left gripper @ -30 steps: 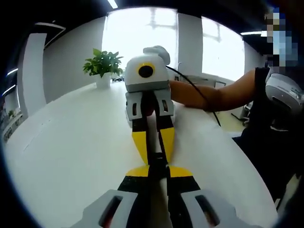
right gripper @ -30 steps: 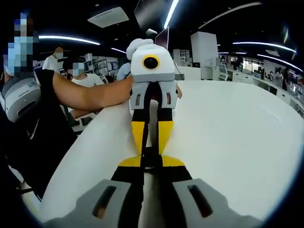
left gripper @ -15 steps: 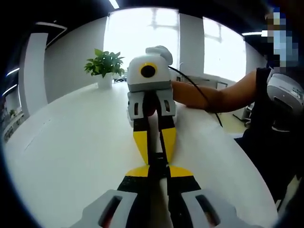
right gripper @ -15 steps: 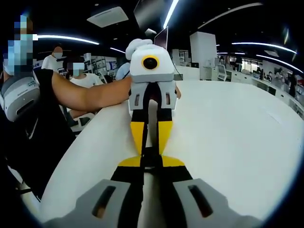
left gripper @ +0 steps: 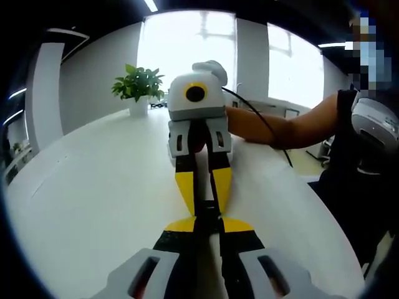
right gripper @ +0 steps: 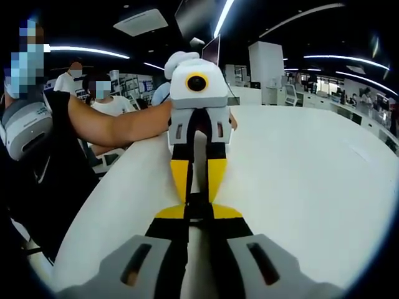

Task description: Snap the two parts of the plastic buckle together until the buckle closes and remains connected.

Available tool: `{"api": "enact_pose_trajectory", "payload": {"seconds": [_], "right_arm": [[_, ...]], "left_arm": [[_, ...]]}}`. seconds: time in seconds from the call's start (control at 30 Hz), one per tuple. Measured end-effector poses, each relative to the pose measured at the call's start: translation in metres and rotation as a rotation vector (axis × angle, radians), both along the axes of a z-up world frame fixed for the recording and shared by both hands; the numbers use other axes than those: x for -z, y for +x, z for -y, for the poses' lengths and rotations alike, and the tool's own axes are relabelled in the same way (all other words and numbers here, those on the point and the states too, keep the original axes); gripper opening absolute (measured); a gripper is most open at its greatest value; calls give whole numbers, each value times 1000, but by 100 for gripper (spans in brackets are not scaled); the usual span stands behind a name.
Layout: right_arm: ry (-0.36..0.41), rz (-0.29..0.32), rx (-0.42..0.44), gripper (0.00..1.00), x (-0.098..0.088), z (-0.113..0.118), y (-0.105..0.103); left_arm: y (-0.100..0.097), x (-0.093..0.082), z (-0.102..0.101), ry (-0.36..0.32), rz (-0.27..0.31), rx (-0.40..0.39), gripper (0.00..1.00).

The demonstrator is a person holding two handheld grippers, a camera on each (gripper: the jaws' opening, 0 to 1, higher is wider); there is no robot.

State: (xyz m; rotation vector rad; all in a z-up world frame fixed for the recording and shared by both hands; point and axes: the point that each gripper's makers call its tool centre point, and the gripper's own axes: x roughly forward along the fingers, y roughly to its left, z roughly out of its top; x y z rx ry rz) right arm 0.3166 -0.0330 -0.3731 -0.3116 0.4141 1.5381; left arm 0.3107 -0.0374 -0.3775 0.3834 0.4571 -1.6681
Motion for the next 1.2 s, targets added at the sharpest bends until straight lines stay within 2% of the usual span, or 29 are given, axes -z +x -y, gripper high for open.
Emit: {"api": "enact_pose_trajectory", "payload": {"seconds": [0.73, 0.87, 1.07, 1.13, 1.2], "right_arm": [[1, -8, 22, 9, 0, 4, 5], [10, -16, 33, 9, -4, 6, 7], [25, -15, 52, 9, -8, 7, 10], [26, -17, 54, 9, -8, 7, 10], [24, -16, 56, 9, -8, 7, 11]], "left_arm": [[5, 1, 2, -21, 23, -10, 12], [10, -3, 2, -45, 32, -30, 17], [15, -8, 0, -67, 43, -48, 20], [16, -10, 1, -79, 40, -53, 26], [20, -16, 6, -124, 46, -74, 45]]}}
